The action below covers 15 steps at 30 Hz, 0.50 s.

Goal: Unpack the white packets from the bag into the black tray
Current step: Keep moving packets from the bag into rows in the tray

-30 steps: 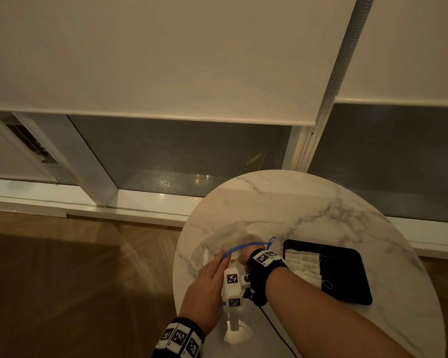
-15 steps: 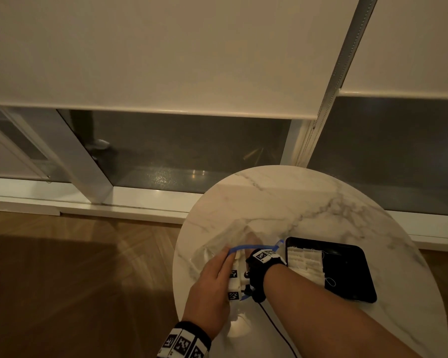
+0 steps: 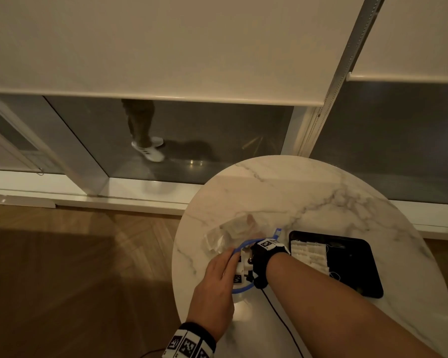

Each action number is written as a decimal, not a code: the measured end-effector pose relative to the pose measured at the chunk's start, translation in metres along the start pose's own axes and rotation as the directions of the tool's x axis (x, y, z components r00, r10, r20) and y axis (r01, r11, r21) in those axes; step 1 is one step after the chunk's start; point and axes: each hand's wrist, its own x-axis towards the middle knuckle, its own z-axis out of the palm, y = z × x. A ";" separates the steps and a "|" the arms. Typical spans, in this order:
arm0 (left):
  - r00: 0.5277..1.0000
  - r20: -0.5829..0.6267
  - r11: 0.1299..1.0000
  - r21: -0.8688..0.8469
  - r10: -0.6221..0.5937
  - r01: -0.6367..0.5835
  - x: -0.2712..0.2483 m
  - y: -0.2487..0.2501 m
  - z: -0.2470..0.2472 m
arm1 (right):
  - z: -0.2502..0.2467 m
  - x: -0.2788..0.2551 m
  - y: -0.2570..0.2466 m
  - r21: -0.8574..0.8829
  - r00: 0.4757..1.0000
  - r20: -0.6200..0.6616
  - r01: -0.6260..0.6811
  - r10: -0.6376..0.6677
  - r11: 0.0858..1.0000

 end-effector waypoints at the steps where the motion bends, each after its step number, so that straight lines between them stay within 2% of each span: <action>1: 1.000 0.001 1.000 -0.001 0.001 -0.001 0.000 0.000 0.000 | -0.003 -0.008 0.003 -0.092 0.999 -0.029 -0.020 0.017 0.996; 2: 1.000 0.005 1.000 -0.001 0.005 -0.005 0.001 0.001 0.001 | -0.006 -0.005 0.007 -0.230 0.998 -0.059 0.022 -0.037 0.973; 4: 1.000 0.009 1.000 0.006 0.011 -0.011 0.002 0.001 0.002 | -0.006 0.004 0.010 -0.379 0.995 0.001 0.094 -0.102 0.921; 6: 1.000 0.027 1.000 0.011 0.010 -0.010 0.003 0.001 0.003 | 0.001 0.004 0.007 -0.232 0.997 0.051 0.064 -0.053 0.971; 8: 0.999 0.046 1.000 0.011 -0.001 0.001 0.003 0.000 0.005 | 0.004 0.010 0.004 -0.087 0.994 0.050 0.096 -0.092 0.992; 9: 0.999 0.052 1.000 0.008 -0.005 0.004 0.003 0.000 0.006 | 0.005 0.009 0.004 -0.155 0.994 0.046 0.101 -0.095 0.983; 11: 0.998 0.058 1.000 -0.001 -0.011 0.011 0.003 -0.002 0.008 | 0.003 0.013 0.002 -0.145 1.000 -0.019 -0.002 -0.001 0.989; 12: 0.998 0.063 1.000 -0.007 -0.017 0.018 0.003 -0.002 0.008 | 0.001 0.011 0.002 -0.153 0.999 -0.041 0.000 -0.006 0.988; 14: 0.997 0.068 0.999 -0.016 -0.033 0.034 0.004 -0.003 0.008 | 0.001 0.010 0.001 -0.333 0.997 0.011 0.078 -0.079 0.940; 15: 0.998 0.062 0.999 -0.022 -0.035 0.036 0.004 -0.003 0.007 | 0.001 0.008 -0.001 -0.355 0.995 0.008 0.093 -0.096 0.930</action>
